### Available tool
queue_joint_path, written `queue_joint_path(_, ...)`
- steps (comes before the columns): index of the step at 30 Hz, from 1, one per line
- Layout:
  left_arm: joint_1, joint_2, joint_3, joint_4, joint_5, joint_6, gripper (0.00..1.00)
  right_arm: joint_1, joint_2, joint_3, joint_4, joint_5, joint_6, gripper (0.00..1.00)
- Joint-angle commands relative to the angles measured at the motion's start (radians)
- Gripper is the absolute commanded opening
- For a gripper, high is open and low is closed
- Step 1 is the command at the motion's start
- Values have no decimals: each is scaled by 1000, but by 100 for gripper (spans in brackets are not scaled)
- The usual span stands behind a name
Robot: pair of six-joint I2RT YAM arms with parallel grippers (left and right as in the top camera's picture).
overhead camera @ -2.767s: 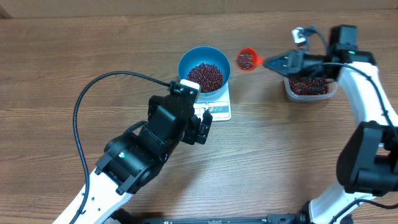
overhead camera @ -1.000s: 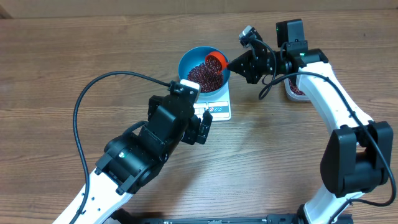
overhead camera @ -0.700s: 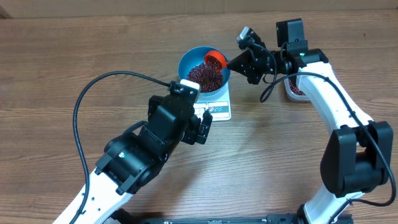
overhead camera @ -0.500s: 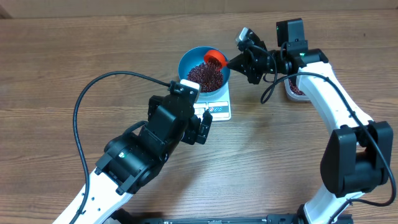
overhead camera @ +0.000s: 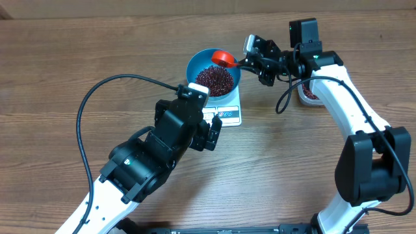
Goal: Scoop item into bowl and weigh 150g on scale
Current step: 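Tilt the scoop with the right gripper to pour beans into the bowl, then raise the empty scoop and move it back right over the tub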
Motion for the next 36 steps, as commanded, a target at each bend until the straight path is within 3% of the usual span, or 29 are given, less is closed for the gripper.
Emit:
queue_joint_path(1, 7, 7, 15, 3, 0, -21, 99, 2, 0, 27, 6, -35, -45, 4)
queue_joint_path(8, 7, 7, 15, 3, 0, -21, 99, 1, 0, 27, 5, -66, 56, 4)
queue_joint_path(15, 7, 7, 15, 3, 0, -21, 99, -36, 0, 30, 19, 42, 516, 4)
queue_joint_path(18, 7, 7, 15, 3, 0, -21, 99, -60, -2, 50, -5, 125, 639, 4)
queue_joint_path(30, 7, 7, 15, 3, 0, -21, 99, -111, -85, 254, -312, 254, 676, 4)
queue_joint_path(36, 7, 7, 15, 3, 0, -21, 99, -113, -129, 266, -394, 598, 813, 4)
